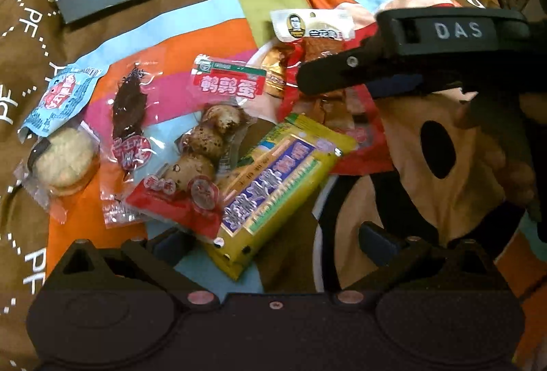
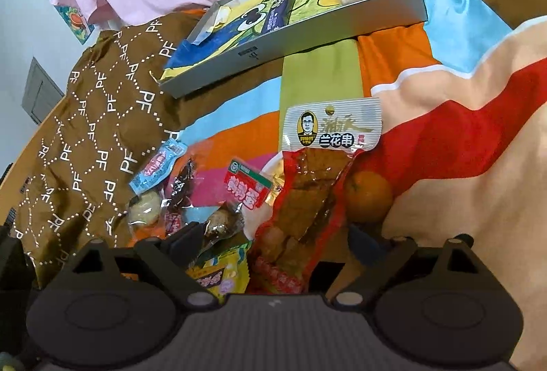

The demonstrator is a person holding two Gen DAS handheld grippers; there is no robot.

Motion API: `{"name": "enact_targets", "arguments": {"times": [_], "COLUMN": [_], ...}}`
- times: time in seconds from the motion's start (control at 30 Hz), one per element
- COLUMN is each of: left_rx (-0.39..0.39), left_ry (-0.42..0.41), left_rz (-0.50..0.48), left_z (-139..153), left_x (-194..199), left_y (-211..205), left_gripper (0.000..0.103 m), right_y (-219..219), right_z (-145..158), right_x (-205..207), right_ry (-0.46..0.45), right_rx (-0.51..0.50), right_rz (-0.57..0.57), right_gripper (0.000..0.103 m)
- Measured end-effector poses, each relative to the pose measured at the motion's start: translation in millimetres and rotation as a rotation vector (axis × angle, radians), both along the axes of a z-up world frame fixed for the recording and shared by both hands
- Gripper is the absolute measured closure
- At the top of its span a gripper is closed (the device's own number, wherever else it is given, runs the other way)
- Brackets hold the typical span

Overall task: Organize snacks
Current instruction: 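Move the right gripper onto the red spicy-strip packet and close it, then lift the red packet with the right gripper while the left tool approaches the yellow snack bar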

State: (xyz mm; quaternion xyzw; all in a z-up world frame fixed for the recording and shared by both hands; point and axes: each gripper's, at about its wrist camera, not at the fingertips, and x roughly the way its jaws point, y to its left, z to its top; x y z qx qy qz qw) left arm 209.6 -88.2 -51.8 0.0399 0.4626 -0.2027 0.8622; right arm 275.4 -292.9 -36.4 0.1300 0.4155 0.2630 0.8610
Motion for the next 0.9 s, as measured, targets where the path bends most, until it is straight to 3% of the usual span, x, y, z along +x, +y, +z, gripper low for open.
{"name": "enact_targets", "arguments": {"times": [0.13, 0.27, 0.37, 0.5, 0.67, 0.77, 0.9], "left_rx": [-0.007, -0.018, -0.02, -0.016, -0.017, -0.025, -0.034], "left_ry": [-0.005, 0.001, 0.005, 0.01, 0.028, 0.036, 0.044], "left_rz": [0.027, 0.046, 0.041, 0.018, -0.02, -0.04, -0.084], "left_z": [-2, 0, 0, 2, 7, 11, 16], "left_x": [12, 15, 13, 4, -8, -14, -22], "left_y": [5, 5, 1, -7, -18, -23, -34], "left_gripper": [0.001, 0.001, 0.001, 0.001, 0.001, 0.001, 0.001], "right_y": [-2, -4, -9, -8, -8, -13, -11], "right_z": [-5, -7, -7, -4, -4, -6, 1], "right_x": [4, 6, 6, 4, 5, 8, 4], "right_ry": [0.002, 0.002, 0.025, 0.039, 0.044, 0.065, 0.027], "right_rx": [-0.014, -0.036, 0.009, 0.053, 0.037, 0.064, 0.022], "right_rz": [-0.028, -0.076, -0.089, -0.05, -0.064, -0.081, -0.074], "right_gripper": [0.009, 0.027, 0.039, 0.047, 0.082, 0.085, 0.086]}}
